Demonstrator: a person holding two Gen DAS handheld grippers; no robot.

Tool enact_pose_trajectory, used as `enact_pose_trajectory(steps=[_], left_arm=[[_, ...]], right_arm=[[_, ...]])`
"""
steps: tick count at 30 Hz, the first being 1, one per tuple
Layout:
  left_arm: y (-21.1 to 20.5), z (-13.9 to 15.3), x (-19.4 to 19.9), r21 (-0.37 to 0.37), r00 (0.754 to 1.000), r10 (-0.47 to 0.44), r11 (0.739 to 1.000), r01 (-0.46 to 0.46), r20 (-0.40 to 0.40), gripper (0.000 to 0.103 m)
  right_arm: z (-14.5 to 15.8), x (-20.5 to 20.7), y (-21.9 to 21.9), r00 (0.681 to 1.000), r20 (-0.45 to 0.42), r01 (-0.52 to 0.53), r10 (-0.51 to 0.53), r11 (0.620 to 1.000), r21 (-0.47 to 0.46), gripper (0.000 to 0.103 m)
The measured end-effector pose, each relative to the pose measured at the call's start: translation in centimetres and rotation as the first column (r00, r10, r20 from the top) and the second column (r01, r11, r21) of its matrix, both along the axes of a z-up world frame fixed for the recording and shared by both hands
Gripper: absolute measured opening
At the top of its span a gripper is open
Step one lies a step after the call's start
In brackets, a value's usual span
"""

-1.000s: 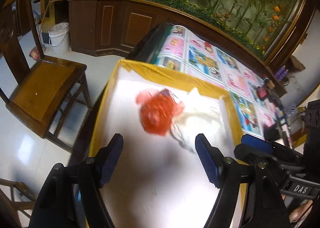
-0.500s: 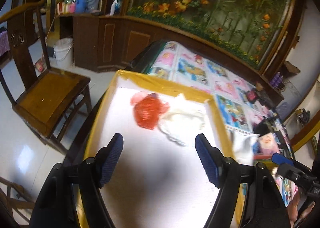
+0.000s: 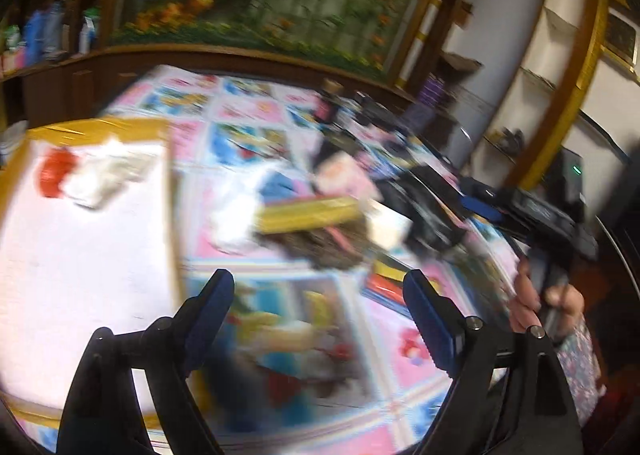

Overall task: Organize soft objects
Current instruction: 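Return to the pile and grasp the clear bag of coloured strips with the left tool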

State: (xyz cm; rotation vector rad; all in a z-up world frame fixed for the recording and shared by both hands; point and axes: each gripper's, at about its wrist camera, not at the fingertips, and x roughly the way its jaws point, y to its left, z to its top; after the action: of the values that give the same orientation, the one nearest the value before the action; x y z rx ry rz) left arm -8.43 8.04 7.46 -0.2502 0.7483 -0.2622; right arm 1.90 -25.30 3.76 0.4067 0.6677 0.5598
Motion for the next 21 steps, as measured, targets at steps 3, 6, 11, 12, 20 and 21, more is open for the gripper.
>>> enact_pose_trajectory(steps=[3,6,11,12,20,21], left_arm=[[-4.2,-1.3,1.4,0.015,0.994,-0.068,0.997,0.069,-0.083,0.094],[-6.6,-3.0,2.8,-0.061,0.985,-0.061,0.997,0.051,-0.164,0.094],[-10.2,-5.7,5.0,0.099,0.953,0.075,0.994,-0.048,-0.293,0.094],[-10.8,-5.5,5.1,0.116,0.957,0.087,0.992,-0.056,-0.277,0.095],[-13.0,-6.2,7.1,0.226,0.963,0.083,0.974,-0.024,-0.257,0.094],[-12.7,-6.1,7.0,0.230,0.965,0.071,0.973,-0.011,-0.254,0.089]], right_arm=[[-0.1,0.7,-2.3,1.000,-0.013,0.008,-0.007,0.995,0.101,0.066],[0.1,0.5,-2.5,1.000,-0.001,0.028,-0.028,0.995,0.099,0.068],[0.3,-0.3,-1.8,1.000,0.018,0.000,-0.002,0.996,0.094,0.068],[0.4,-0.4,-1.8,1.000,0.026,0.001,-0.003,0.996,0.094,0.068],[0.0,0.1,-2.3,0.999,0.010,0.043,-0.044,0.996,0.084,0.068],[-0.1,0.2,-2.4,0.999,0.003,0.050,-0.051,0.996,0.076,0.068]])
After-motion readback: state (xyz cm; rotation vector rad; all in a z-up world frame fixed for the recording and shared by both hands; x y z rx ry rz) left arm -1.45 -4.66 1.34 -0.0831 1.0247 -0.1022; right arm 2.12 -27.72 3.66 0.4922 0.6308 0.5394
